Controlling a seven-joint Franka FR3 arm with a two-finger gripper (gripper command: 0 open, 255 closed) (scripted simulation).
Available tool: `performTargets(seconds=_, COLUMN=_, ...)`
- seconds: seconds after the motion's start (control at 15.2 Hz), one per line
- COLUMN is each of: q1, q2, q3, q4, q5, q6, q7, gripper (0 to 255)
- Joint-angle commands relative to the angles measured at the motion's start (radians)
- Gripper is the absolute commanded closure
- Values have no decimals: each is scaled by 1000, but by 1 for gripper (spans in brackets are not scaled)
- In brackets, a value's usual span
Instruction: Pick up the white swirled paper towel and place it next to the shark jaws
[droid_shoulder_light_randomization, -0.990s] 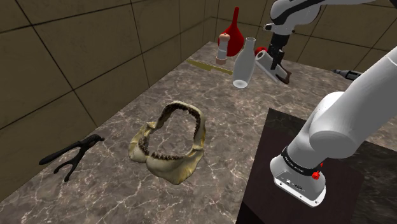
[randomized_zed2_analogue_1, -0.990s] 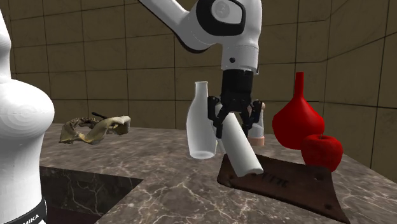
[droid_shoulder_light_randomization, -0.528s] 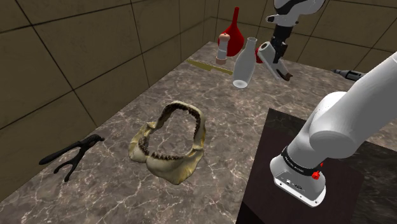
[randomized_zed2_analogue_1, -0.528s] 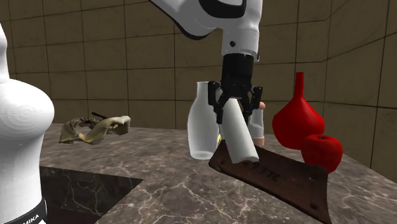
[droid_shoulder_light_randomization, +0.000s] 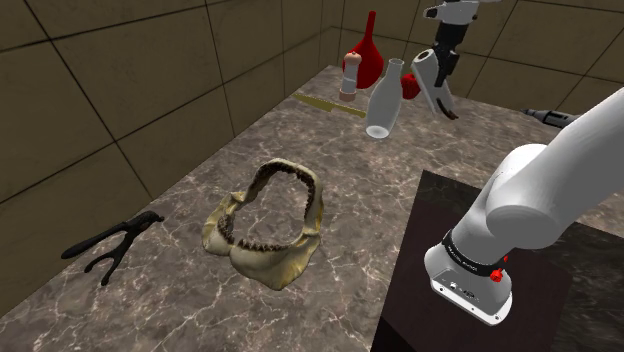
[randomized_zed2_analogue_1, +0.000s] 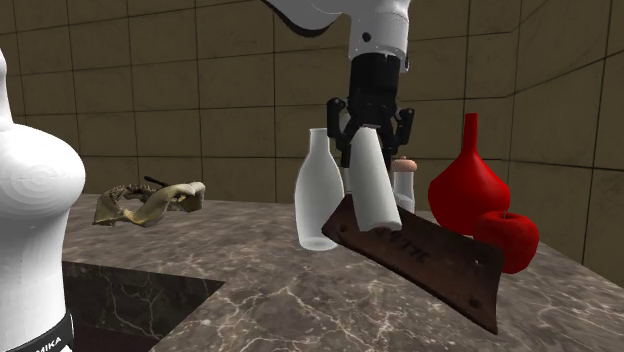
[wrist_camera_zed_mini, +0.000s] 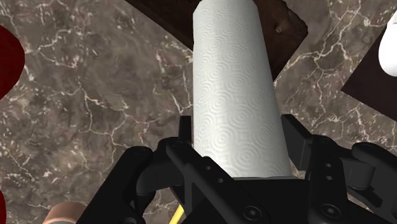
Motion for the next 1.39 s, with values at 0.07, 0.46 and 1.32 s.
performTargets(seconds=0.07, q1=0, q2=-9, q3=8, q4=32, q5=-3, q6=-40, q7=3, gripper=255)
performTargets(seconds=0.46, q1=8, q2=-58, q3=63, q4=31, q5=-16, q6=-86, q7=69, gripper=255)
performTargets(seconds=1.32, q1=84, q2=-198, q3=333, q4=-136, q5=26, q6=-82, q7=421, gripper=255)
